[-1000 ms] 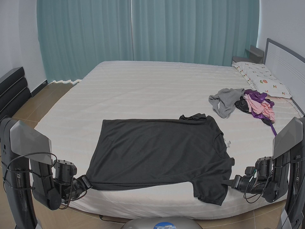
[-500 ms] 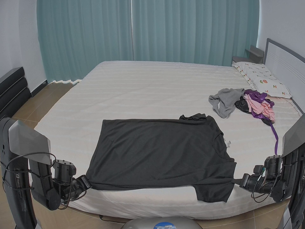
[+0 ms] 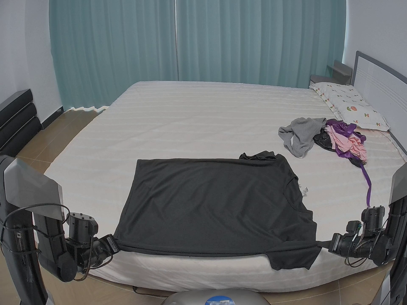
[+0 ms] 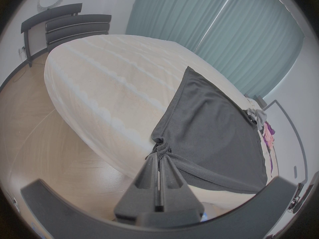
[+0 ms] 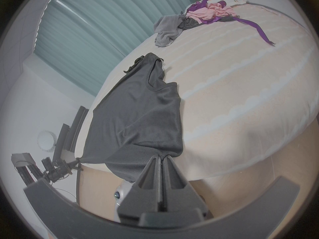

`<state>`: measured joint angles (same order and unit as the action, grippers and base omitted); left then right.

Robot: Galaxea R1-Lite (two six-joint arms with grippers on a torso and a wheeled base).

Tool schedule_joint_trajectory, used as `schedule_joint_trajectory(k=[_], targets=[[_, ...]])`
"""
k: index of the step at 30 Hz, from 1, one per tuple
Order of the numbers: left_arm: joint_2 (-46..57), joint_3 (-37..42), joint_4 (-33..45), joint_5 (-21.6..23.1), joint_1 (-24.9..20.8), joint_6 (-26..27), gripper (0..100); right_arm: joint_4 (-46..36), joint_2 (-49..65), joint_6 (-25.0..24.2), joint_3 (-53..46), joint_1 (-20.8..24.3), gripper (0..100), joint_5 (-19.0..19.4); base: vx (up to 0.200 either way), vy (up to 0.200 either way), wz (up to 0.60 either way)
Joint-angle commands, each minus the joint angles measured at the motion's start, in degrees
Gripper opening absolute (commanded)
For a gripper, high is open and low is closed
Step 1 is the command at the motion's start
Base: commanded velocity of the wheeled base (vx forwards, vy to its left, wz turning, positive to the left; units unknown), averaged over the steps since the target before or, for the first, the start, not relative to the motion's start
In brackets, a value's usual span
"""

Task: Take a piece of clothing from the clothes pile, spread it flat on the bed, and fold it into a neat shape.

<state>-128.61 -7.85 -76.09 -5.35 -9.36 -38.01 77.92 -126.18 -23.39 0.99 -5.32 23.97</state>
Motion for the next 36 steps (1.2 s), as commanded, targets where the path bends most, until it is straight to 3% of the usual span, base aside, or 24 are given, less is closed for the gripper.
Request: schedule_joint_trajectory(k=[1,9,14,20,36], targets=[[0.1,1.2,0.0,-0.2,0.0,1.5,0,-1.9,1.5,2.1,-1.0,-1.0,0,0.1,0.0,0.0,0.0],[-0.1,4.2,-3.7,-0.4,-0.3,4.8,0,-7.5,6.1,4.2,-1.0,-1.1,0,-0.4,0.0,0.0,0.0],[-1.8,7.1,-7.4,-0.4,-1.4,6.3,0,-16.0,11.0,9.5,-1.0,-1.1,0,-0.6,0.0,0.0,0.0],[-4.5,7.9,-8.1,-0.5,-1.6,8.5,0,-18.9,10.6,11.9,-1.0,-1.0,0,-2.5,0.0,0.0,0.0],[-1.6,7.9,-1.0,-4.5,-2.2,11.6,0,-27.4,14.1,17.6,-1.0,-0.8,0,-3.6,0.0,0.0,0.0]])
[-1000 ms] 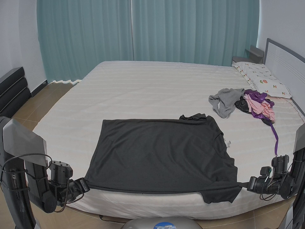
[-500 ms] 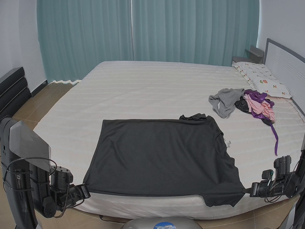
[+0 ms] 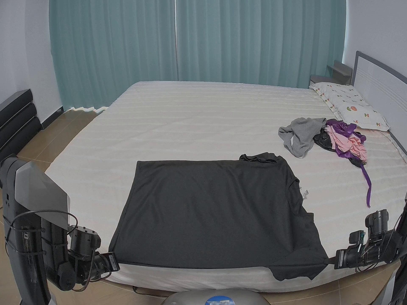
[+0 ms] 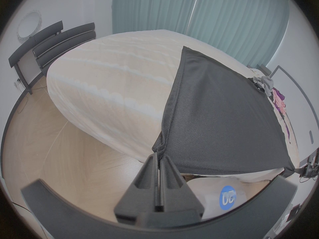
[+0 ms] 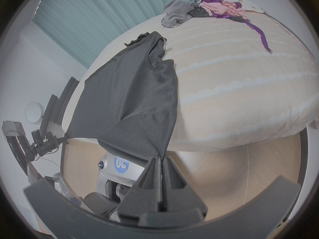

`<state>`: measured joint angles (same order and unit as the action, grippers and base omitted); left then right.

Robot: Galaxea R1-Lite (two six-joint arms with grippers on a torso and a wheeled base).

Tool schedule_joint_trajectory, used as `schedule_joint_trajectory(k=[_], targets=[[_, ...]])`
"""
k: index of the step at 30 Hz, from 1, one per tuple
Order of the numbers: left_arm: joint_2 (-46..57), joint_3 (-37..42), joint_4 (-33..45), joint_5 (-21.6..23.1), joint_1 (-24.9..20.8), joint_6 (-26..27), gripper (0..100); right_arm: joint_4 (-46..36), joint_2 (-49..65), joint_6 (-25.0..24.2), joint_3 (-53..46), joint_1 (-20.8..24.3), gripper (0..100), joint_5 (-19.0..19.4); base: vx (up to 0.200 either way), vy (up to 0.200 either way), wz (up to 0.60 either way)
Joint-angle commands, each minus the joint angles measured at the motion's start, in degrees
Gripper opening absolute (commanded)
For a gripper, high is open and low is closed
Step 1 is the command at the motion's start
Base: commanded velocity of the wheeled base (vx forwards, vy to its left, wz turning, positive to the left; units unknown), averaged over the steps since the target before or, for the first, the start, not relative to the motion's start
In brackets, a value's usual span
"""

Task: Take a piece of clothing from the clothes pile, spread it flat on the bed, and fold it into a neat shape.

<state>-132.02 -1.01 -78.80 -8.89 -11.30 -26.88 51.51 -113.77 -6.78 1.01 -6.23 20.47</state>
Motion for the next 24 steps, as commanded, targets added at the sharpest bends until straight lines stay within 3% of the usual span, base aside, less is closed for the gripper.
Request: schedule_joint_trajectory(k=[1,24], targets=[[2.6,1.0,3.2,-1.5,-0.2,0.9,0,-1.6,2.3,1.6,-1.0,0.1,0,-0.1,0.0,0.0,0.0],[7.7,1.0,17.1,-3.2,-2.2,3.7,0,-17.7,12.3,10.5,-1.0,0.6,0,-3.6,0.0,0.0,0.0]])
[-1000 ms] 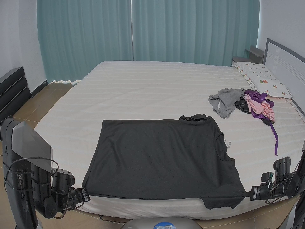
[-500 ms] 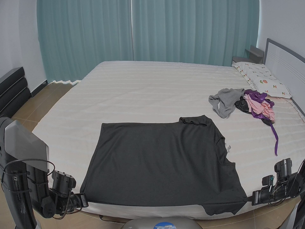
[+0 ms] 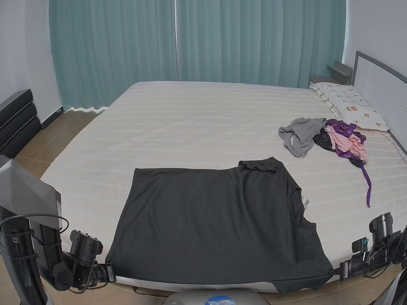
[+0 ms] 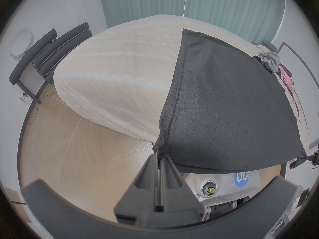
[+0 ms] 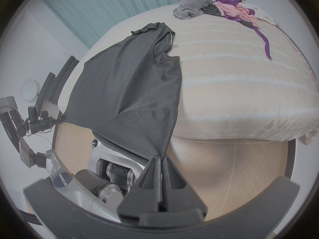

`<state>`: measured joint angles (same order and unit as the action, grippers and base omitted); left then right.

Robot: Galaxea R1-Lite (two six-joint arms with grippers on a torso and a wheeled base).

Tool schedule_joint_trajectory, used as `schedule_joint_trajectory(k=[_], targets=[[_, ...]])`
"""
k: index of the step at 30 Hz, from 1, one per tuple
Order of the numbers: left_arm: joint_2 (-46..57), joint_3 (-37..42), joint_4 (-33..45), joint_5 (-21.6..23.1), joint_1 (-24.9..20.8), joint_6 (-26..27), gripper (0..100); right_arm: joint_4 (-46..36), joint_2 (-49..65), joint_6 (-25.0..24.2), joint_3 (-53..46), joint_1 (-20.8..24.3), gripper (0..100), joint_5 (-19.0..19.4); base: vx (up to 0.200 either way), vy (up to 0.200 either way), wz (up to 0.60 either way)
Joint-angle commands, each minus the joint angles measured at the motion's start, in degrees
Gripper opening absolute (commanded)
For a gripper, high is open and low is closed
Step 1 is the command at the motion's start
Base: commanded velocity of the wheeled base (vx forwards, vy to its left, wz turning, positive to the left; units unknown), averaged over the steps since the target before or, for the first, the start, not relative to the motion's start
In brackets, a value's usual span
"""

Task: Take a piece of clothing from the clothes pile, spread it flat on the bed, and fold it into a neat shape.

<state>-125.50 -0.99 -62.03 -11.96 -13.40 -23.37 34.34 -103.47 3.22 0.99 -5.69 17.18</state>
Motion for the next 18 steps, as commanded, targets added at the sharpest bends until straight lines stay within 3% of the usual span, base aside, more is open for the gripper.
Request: schedule_joint_trajectory(k=[1,12,18], targets=[[1.2,1.0,0.4,-0.1,-0.1,0.3,0,-1.0,2.3,0.7,-1.0,0.1,0,-0.4,0.0,0.0,0.0],[4.4,1.0,6.0,0.1,-0.1,1.8,0,-4.5,5.5,2.1,-1.0,0.2,0,-0.4,0.0,0.0,0.0],[4.6,1.0,1.1,0.2,0.0,1.2,0,-3.8,7.9,1.8,-0.6,0.1,0,-0.2,0.0,0.0,0.0]])
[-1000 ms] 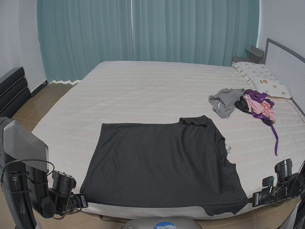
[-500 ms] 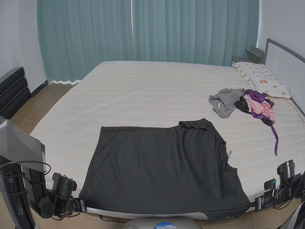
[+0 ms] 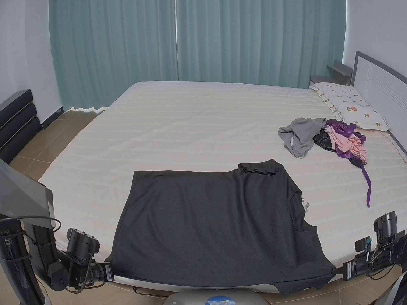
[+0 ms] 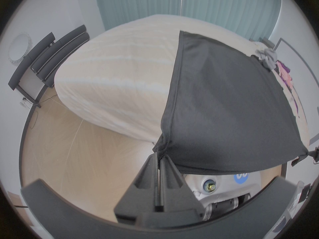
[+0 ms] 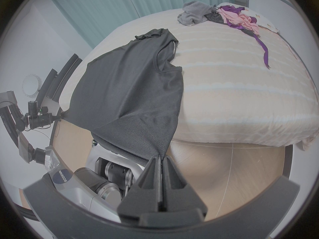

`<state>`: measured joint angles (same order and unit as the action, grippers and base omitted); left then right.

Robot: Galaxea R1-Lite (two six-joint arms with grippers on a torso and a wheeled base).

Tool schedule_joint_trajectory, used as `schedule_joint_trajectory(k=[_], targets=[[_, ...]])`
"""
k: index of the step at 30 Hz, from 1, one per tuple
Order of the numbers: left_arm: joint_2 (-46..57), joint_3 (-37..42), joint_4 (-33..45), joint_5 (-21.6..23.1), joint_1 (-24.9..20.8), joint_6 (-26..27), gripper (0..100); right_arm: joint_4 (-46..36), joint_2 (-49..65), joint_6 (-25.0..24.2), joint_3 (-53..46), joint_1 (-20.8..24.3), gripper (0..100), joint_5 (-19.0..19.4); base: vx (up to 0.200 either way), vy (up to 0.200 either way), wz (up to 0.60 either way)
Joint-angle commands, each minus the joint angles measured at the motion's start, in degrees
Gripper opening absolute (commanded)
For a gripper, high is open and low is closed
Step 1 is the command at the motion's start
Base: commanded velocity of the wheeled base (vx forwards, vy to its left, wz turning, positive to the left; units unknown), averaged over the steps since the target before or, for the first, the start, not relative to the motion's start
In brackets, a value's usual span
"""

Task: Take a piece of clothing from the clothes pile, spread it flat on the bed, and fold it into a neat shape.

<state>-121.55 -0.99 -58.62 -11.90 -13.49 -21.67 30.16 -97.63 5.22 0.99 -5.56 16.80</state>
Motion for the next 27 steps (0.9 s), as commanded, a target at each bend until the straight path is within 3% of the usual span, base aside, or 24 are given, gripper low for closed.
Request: schedule_joint_trajectory(k=[1,8,15,27], targets=[[0.5,1.0,-4.3,0.0,0.1,-0.5,0,0.4,2.8,-0.3,-0.4,-0.2,0,0.2,0.0,0.0,0.0],[1.8,-0.1,-14.1,-0.3,1.1,-0.9,0,0.3,6.1,-4.5,3.8,0.2,0,0.4,0.0,0.0,0.0],[3.6,-4.5,-14.5,-0.3,2.8,-0.9,0,0.3,4.8,-7.5,8.2,1.8,0,0.4,0.0,0.0,0.0],[3.3,-10.2,-13.6,-0.3,2.9,-0.9,0,0.3,-1.0,-7.8,15.4,2.7,0,0.3,0.0,0.0,0.0]])
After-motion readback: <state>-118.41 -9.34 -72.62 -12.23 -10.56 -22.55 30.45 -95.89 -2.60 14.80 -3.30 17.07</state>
